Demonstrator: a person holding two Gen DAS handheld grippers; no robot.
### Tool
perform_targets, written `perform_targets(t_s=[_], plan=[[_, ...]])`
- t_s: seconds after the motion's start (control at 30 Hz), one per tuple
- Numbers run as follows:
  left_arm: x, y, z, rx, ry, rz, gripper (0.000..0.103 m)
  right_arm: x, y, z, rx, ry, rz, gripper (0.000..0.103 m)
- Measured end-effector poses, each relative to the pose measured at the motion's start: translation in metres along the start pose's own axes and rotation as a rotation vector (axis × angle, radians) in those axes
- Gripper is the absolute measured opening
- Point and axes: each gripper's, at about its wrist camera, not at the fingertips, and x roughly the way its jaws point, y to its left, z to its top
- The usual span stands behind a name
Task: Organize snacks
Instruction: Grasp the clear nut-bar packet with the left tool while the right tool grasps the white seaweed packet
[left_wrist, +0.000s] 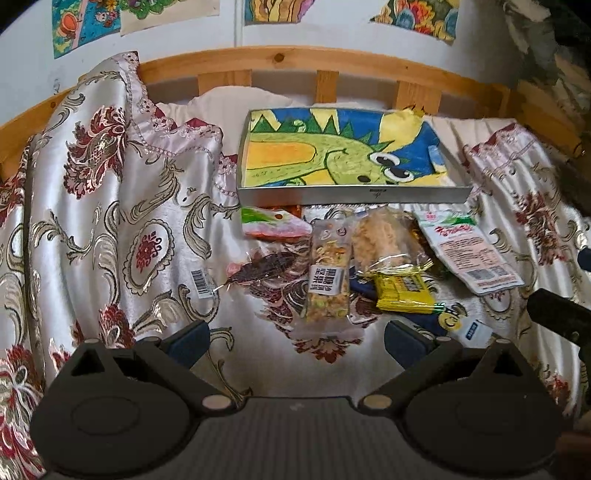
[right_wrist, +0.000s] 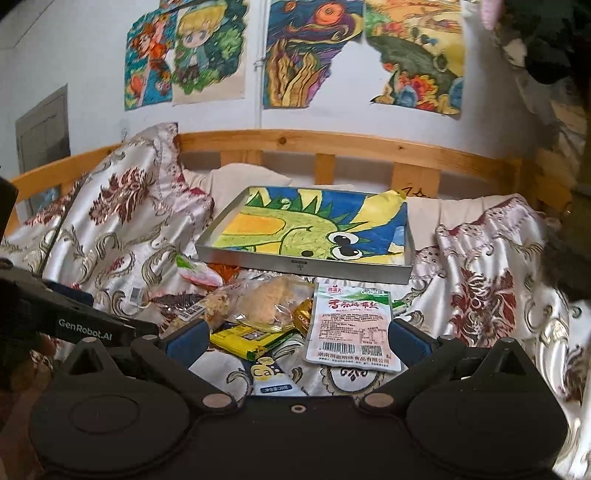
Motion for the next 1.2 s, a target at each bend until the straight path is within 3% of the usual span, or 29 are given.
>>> perform_targets(t_s=[0.4, 0.63, 1.2], plan=[[0.036, -0.008, 0.034, 0.046, 0.009, -0.001, 0.102, 0.063, -0.020, 0.019, 0.010, 0.076, -0.034, 0.102], [0.064, -0.007, 0.042, 0.030, 0.044, -0.023, 0.102, 0.104, -0.036, 0.015, 0.060, 0.149, -0.075, 0.102], [0.114, -0.013, 0.051, 0.004, 0.147, -0.075, 0.102, 0.158, -0.055, -0.006, 0.089, 0.194, -0.061, 0.102]])
